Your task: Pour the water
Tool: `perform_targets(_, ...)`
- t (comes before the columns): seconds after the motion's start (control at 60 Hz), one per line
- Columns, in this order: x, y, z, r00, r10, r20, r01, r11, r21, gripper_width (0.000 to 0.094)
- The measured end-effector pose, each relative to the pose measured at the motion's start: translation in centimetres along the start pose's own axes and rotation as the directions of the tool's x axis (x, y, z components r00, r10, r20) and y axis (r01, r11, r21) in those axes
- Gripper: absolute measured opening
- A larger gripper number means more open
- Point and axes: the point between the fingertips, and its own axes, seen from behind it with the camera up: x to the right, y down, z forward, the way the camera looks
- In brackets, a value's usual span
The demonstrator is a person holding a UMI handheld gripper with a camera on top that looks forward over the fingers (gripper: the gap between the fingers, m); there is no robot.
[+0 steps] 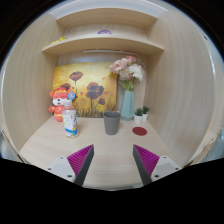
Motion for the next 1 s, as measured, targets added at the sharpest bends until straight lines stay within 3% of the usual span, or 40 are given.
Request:
perform_targets(0.067, -1.9, 0.5, -0.1, 0.999, 0.000, 0.052, 0.001, 1.000, -0.017, 0.0818)
perform_targets(0.283, -14.7, -0.4, 9.2, 0.981, 0.000, 0.194, 0.004, 1.000, -0.022, 0.0824)
perform_targets(0.75, -22.0, -4.6, 21.8, 0.977, -0.023, 0.212, 0.012, 0.999, 0.052, 0.0814)
perform_targets(0.817, -22.1, -4.7, 22.8, 0.976, -0.027, 0.214, 0.011, 0.997, 0.074, 0.0757)
perform_targets(0.9, -22.3, -5.0, 23.5, 0.975, -0.006, 0.222, -0.018, 0.994, 0.103, 0.0579)
perform_targets(1.0, -22.4, -5.2, 23.6, 0.968, 0.030, 0.249, -0.065, 0.989, 0.134, 0.0508)
